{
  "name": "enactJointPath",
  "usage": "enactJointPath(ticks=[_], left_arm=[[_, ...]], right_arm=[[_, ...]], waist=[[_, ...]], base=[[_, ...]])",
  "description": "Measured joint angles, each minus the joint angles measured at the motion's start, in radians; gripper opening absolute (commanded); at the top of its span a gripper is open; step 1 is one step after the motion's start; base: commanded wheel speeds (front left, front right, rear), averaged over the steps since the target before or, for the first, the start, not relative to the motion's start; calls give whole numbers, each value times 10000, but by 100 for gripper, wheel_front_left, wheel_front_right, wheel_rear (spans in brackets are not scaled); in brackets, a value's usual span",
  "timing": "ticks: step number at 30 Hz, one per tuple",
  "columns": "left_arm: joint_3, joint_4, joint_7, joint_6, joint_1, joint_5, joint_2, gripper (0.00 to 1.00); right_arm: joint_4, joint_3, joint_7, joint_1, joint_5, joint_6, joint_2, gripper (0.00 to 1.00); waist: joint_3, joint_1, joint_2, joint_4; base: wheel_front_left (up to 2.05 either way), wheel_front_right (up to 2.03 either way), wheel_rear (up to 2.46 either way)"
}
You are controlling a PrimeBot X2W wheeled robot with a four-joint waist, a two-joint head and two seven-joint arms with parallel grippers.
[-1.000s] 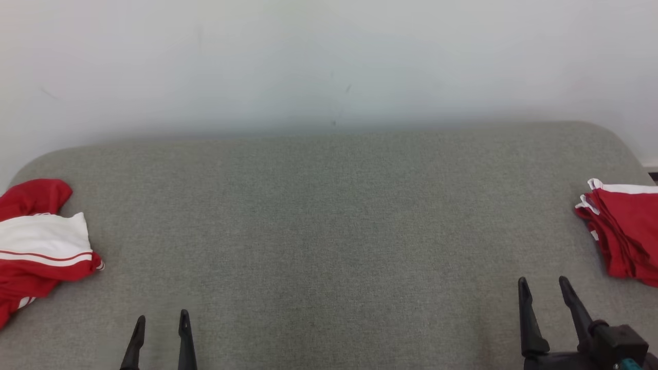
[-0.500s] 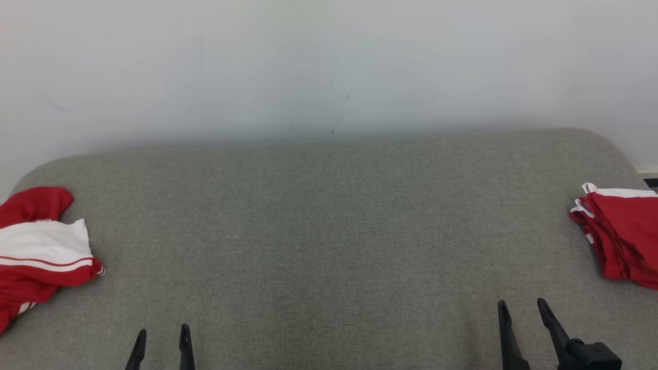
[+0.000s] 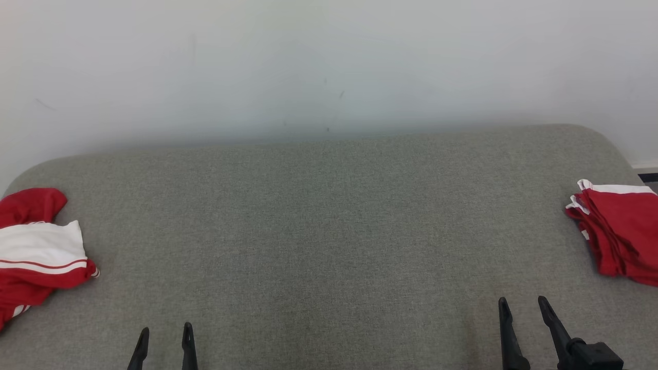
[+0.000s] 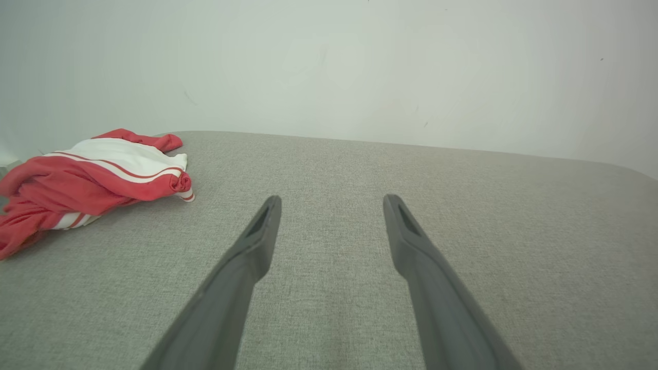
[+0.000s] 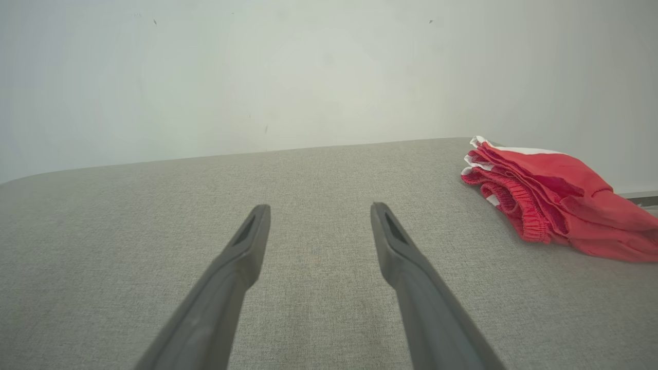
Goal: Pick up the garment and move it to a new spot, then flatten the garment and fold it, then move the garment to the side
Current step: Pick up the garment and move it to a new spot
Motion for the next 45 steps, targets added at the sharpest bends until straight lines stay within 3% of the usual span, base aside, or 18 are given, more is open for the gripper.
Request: enactJointPath(ticks=[10,21,45], left_arm=[[-44,42,0,33,1,-4,2,100],[176,35,0,-21,20,174,-2,100],[738,-40,0,-107,462,274,-2,100]], right_arm=[[75,6,-8,-12,-2,0,23,100],[21,387,138,-42,-12,0,-10,100],[376,1039,33,-58,255,0,23,100]], waist=[[2,0,0,136],[11,0,1,1131],[-84,0,2,4971]], base=[[0,0,0],[0,0,0],[0,0,0]])
